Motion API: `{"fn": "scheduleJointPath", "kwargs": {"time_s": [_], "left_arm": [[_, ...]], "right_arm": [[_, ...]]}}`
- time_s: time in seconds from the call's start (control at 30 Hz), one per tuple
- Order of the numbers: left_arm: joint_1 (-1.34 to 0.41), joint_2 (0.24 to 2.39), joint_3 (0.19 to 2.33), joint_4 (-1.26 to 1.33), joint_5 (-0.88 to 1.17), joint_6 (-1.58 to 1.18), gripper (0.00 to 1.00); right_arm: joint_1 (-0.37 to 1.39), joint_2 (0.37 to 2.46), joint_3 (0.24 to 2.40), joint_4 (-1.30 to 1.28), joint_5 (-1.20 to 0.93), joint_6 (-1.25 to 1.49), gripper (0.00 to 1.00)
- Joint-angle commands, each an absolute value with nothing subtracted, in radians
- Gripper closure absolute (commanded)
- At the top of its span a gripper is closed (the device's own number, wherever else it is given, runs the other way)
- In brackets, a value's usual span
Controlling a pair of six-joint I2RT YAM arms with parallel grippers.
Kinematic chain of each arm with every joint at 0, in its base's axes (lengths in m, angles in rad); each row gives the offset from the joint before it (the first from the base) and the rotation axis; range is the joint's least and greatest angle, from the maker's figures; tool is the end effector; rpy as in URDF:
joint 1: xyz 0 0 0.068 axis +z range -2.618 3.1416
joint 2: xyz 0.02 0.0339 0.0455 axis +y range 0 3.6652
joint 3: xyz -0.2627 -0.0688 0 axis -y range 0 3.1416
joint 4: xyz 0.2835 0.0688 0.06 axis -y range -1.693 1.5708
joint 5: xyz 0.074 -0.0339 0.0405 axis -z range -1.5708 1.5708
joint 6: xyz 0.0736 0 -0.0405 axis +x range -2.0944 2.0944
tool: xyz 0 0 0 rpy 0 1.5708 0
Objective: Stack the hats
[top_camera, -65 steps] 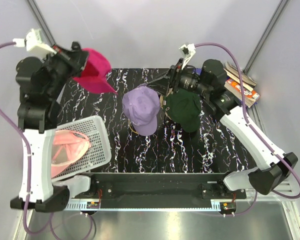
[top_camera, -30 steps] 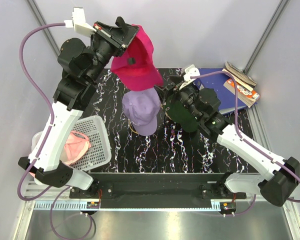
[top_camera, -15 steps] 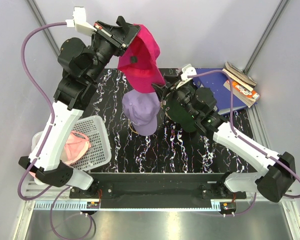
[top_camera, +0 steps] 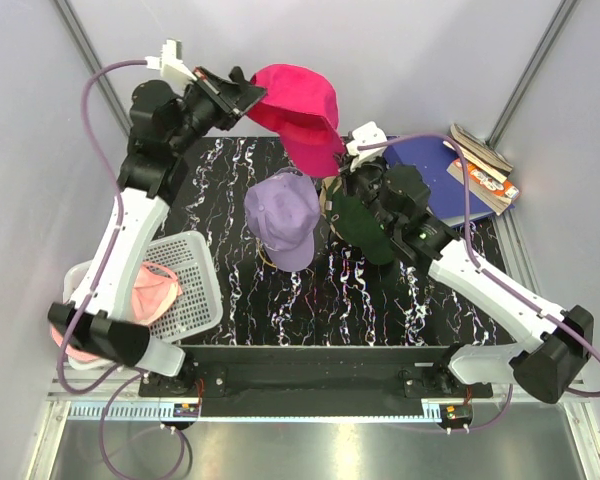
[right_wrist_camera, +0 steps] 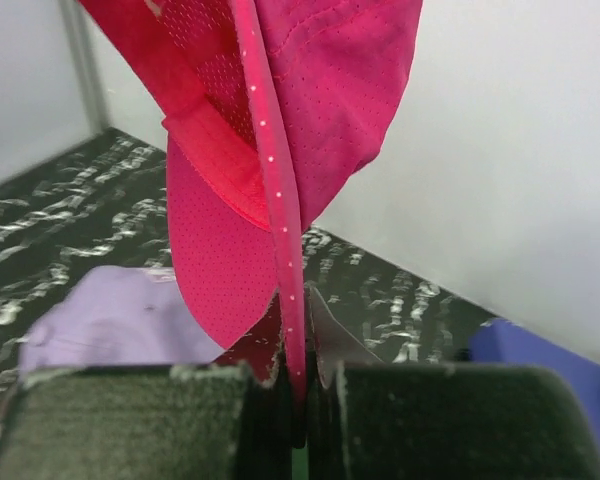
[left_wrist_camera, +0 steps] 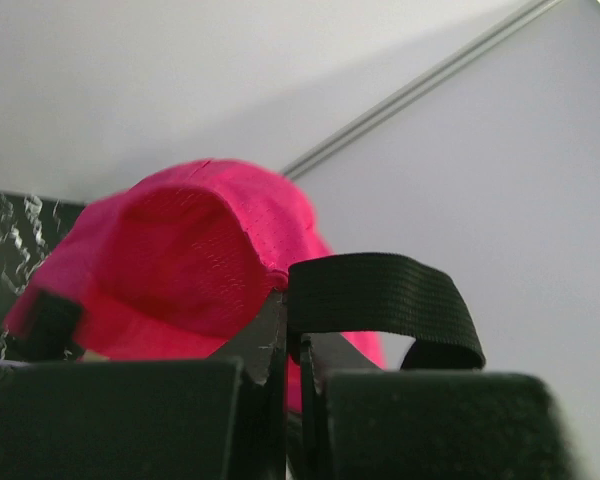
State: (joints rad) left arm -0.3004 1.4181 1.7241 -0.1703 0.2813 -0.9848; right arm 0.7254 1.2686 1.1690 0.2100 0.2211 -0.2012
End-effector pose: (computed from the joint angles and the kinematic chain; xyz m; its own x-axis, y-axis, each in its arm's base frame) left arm 0.3528 -0.1307 0.5353 -0.3843 -0.7189 -0.5792 0.4102 0.4291 -0.8047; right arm 0.2911 0.2366 0.4119 0.1775 -0.1032 -0.9787 -0.4580 0.8716 -0.1750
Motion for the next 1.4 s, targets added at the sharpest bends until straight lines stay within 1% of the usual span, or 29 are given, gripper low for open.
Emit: {"fn": "scheduleJointPath", "kwargs": {"time_s": [0.0,0.23,0.4,0.5,0.6,0.73,0.8,0.83,0.87,0.9,0.93,0.97,1.03,1.07,1.1,1.17,1.27,1.37], "left_arm": [[-0.245,1.511,1.718,-0.121,0.531,-0.931,1.00],[-0.195,1.551,1.592,-0.038,0.577,-0.864,1.00],[-0.158,1.525,1.497,-0.021,0.540,-0.897,1.00],[-0.143,1.500,1.444,-0.032,0.519,-0.899,1.00],[-0.129,1.493,1.391,-0.003,0.551,-0.904,1.00],[-0.123,1.529,1.359,0.066,0.679,-0.900,1.00],[-0.121,1.528,1.345,0.052,0.680,-0.899,1.00],[-0.118,1.510,1.336,0.045,0.648,-0.897,0.98],[-0.115,1.496,1.315,0.026,0.626,-0.902,0.89],[-0.109,1.465,1.310,0.008,0.571,-0.908,0.76],[-0.106,1.448,1.305,-0.058,0.537,-0.920,0.47],[-0.106,1.428,1.302,-0.086,0.500,-0.926,0.35],[-0.109,1.358,1.275,-0.113,0.411,-0.965,0.22],[-0.118,1.327,1.258,-0.132,0.353,-0.986,0.20],[-0.126,1.266,1.218,-0.130,0.330,-1.011,0.19],[-0.153,1.212,1.192,-0.135,0.275,-1.058,0.17],[-0.201,1.129,1.172,-0.138,0.261,-1.104,0.17],[-0.256,1.105,1.163,-0.137,0.270,-1.166,0.16]], "right_arm": [[0.727,1.279,1.296,0.157,0.360,-0.376,1.00],[0.735,1.351,1.400,-0.019,0.287,-0.518,1.00],[0.785,1.425,1.454,-0.118,0.322,-0.627,1.00],[0.824,1.439,1.445,-0.118,0.367,-0.696,1.00],[0.853,1.454,1.450,-0.117,0.416,-0.747,1.00],[0.868,1.463,1.457,-0.101,0.478,-0.782,1.00],[0.873,1.456,1.454,-0.100,0.486,-0.799,1.00],[0.874,1.453,1.451,-0.100,0.485,-0.807,1.00],[0.876,1.448,1.445,-0.098,0.482,-0.813,1.00],[0.883,1.445,1.440,-0.100,0.480,-0.821,1.00],[0.890,1.442,1.433,-0.101,0.480,-0.827,1.00],[0.894,1.443,1.419,-0.101,0.483,-0.839,1.00],[0.913,1.453,1.408,-0.103,0.506,-0.850,1.00],[0.917,1.457,1.402,-0.106,0.514,-0.856,1.00],[0.926,1.459,1.402,-0.107,0.520,-0.856,1.00],[0.931,1.465,1.404,-0.113,0.520,-0.853,1.00],[0.939,1.474,1.416,-0.129,0.506,-0.850,1.00],[0.946,1.493,1.420,-0.141,0.509,-0.848,1.00]]}}
